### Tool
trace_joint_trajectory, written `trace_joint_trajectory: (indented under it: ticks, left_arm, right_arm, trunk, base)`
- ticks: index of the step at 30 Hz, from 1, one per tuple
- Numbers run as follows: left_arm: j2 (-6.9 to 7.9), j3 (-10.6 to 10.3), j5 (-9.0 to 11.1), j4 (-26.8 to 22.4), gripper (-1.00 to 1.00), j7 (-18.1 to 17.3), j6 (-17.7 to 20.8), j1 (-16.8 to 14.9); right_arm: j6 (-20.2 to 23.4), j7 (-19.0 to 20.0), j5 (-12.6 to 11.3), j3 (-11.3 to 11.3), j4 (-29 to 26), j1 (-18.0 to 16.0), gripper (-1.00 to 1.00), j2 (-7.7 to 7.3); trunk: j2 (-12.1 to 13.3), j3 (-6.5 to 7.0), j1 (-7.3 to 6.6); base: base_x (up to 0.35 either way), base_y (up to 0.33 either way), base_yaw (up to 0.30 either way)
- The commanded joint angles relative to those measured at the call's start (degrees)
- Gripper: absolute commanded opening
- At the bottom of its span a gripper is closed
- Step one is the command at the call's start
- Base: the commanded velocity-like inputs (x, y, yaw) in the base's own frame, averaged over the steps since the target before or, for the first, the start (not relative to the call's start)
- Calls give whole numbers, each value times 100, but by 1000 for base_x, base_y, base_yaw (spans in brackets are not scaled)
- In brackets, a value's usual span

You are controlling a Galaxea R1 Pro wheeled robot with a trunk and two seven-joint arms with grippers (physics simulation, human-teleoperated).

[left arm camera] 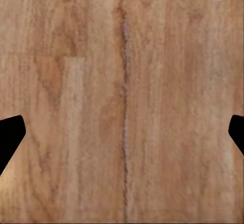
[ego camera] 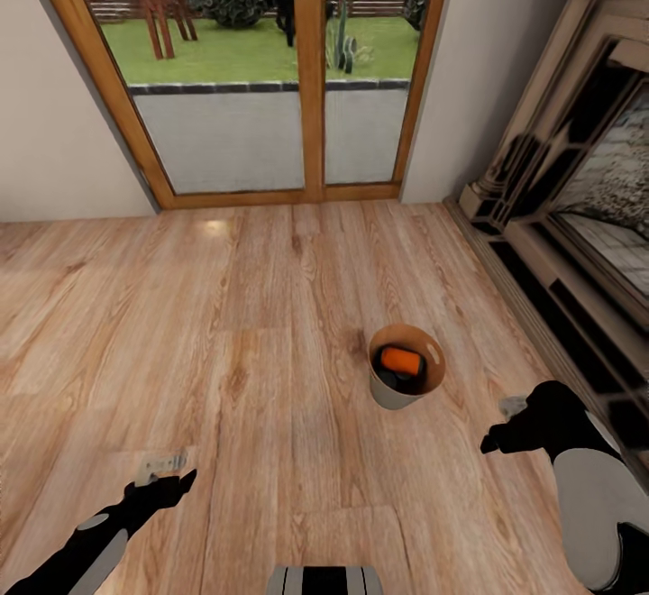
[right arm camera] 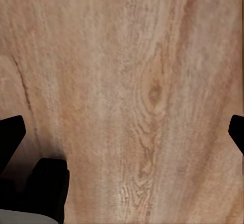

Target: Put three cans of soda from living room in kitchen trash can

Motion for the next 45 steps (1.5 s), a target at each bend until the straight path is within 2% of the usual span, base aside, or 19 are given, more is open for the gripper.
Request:
trace_joint_trajectory:
  ticks: [1, 3, 6, 7, 8, 11, 12, 13, 15, 18, 20, 25, 27, 28, 33, 36, 39, 41, 45]
  left_arm:
    - [-1, 0, 0, 1, 100, 0, 0, 0]
    - [-88, -9, -2, 86, 100, 0, 4, -1]
    - [-123, -13, -2, 117, 100, 0, 5, -1]
    - [-136, -15, -6, 130, 100, 0, 8, -1]
    - [-149, -17, -9, 143, 100, 0, 14, -6]
    - [-155, -17, -11, 148, 100, 0, 18, -8]
    - [-157, -17, -10, 151, 100, 0, 20, -9]
    - [-158, -17, -11, 151, 100, 0, 22, -10]
    - [-158, -18, -11, 152, 100, -3, 23, -10]
    - [-159, -18, -11, 152, 100, -1, 33, -10]
    - [-159, -18, -12, 157, 100, -1, 41, -10]
    - [-171, -18, -36, 575, 100, 2, 32, -49]
    - [-217, -18, -213, 870, 100, 1, 19, -64]
    - [-270, -14, -405, 1007, 100, 7, 15, -70]
    - [-402, -4, -855, 1438, 100, 28, 1, -78]
    - [-425, 12, -941, 1640, 100, 28, -19, -76]
    - [-441, 45, -1007, 1944, 100, 13, -198, -73]
    - [-446, 55, -1026, 2270, 100, 5, -434, -72]
    - [-447, 57, -1031, 2511, 100, 2, -635, -72]
  right_arm:
    - [0, 0, -1, 0, -1, 1, 100, 0]
    - [-22, 1, -1, -18, -113, 104, 100, 44]
    - [-40, 1, -1, -22, -214, 186, 100, 107]
    - [-143, -5, 0, -24, -363, 295, 100, 202]
    - [-294, -12, 2, -26, -623, 503, 100, 377]
    - [-368, -8, 2, -13, -966, 740, 100, 560]
    - [-401, -7, 0, 2, -1516, 1088, 100, 809]
    - [-409, -5, 0, 13, -1809, 1287, 100, 928]
    - [-450, -2, -5, 20, -2150, 1531, 100, 1063]
    - [-1001, -30, -6, -14, -2412, 1830, 100, 1208]
    - [-1266, -57, -7, -46, -2457, 1930, 100, 1240]
    - [-1857, -93, -13, -503, -2474, 2101, 100, 1287]
    - [-2282, -103, -14, -780, -2462, 2155, 100, 1292]
    - [-2598, -107, -13, -1011, -2445, 2187, 100, 1291]
    - [-3375, -127, -1, -1640, -2356, 2275, 100, 1253]
    - [-3723, -133, -2, -1824, -2340, 2431, 100, 1234]
    - [-4047, -138, -7, -1986, -2324, 2790, 100, 1174]
    - [-4319, -139, -34, -2048, -2240, 3035, 100, 1060]
    - [-4726, -142, -223, -2088, -1884, 3202, 100, 871]
  trunk:
    - [42, 19, -22]
    - [122, 54, -66]
    - [242, 108, -132]
    - [282, 126, -154]
    - [322, 144, -176]
    - [443, 198, -242]
    - [483, 216, -264]
    - [523, 234, -286]
    - [603, 270, -330]
    - [723, 324, -396]
    - [804, 360, -440]
    - [1004, 449, -550]
    - [1084, 485, -594]
    - [1125, 503, -615]
    - [1325, 593, -725]
    - [1445, 647, -791]
    - [1566, 701, -857]
    - [1646, 737, -901]
    - [1806, 808, -989]
  base:
    - [0, 0, 0]
    - [0, 0, 0]
    - [0, 0, 0]
    - [0, 0, 0]
    - [0, 0, 0]
    - [0, 0, 0]
    - [0, 0, 0]
    - [0, 0, 0]
    - [0, 0, 0]
    - [0, 0, 0]
    - [0, 0, 0]
    - [0, 0, 0]
    - [0, 0, 0]
    - [0, 0, 0]
    - [0, 0, 0]
    - [0, 0, 0]
    - [0, 0, 0]
    - [0, 0, 0]
    - [0, 0, 0]
